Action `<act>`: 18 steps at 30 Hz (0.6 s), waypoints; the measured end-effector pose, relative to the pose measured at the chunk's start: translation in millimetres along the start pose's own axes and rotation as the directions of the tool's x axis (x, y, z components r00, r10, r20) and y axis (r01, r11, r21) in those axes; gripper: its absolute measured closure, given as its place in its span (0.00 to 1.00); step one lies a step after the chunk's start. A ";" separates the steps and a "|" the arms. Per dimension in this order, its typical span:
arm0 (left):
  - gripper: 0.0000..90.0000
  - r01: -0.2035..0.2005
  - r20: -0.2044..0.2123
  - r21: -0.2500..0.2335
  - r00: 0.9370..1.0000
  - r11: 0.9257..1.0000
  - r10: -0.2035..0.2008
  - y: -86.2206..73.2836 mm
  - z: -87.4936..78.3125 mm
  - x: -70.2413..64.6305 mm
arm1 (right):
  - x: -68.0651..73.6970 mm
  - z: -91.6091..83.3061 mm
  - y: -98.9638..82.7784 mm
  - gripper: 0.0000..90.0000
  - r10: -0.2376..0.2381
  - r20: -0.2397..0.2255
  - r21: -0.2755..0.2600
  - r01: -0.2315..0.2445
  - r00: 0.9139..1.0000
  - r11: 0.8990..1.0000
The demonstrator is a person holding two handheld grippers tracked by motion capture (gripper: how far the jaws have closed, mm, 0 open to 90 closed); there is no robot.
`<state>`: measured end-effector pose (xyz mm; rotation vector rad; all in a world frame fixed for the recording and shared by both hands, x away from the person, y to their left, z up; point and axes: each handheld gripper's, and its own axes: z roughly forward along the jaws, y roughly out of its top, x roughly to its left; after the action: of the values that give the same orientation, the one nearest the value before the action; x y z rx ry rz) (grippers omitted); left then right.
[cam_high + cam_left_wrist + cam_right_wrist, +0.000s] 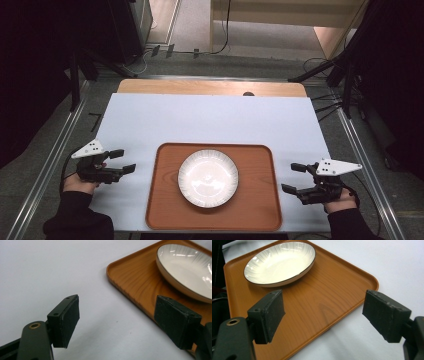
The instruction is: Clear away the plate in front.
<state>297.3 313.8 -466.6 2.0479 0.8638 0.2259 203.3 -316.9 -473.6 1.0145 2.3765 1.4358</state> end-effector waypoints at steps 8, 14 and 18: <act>0.24 -0.004 -0.004 0.017 1.000 1.000 0.004 -1.1 3.5 1.0 | 0.3 -0.1 0.0 0.20 0.000 0.003 -0.001 0.000 1.000 1.000; 0.24 0.008 -0.010 0.023 1.000 1.000 -0.008 -2.0 3.5 2.7 | 0.4 -0.2 0.0 0.20 0.001 0.003 0.000 -0.001 1.000 1.000; 0.24 0.016 -0.014 0.030 1.000 0.999 -0.016 -2.3 3.8 3.6 | 0.3 -0.2 0.1 0.20 -0.002 0.001 0.002 0.002 1.000 1.000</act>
<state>300.6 314.6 -471.2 2.0690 0.8967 0.2192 203.1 -316.9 -473.4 1.0133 2.3784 1.4323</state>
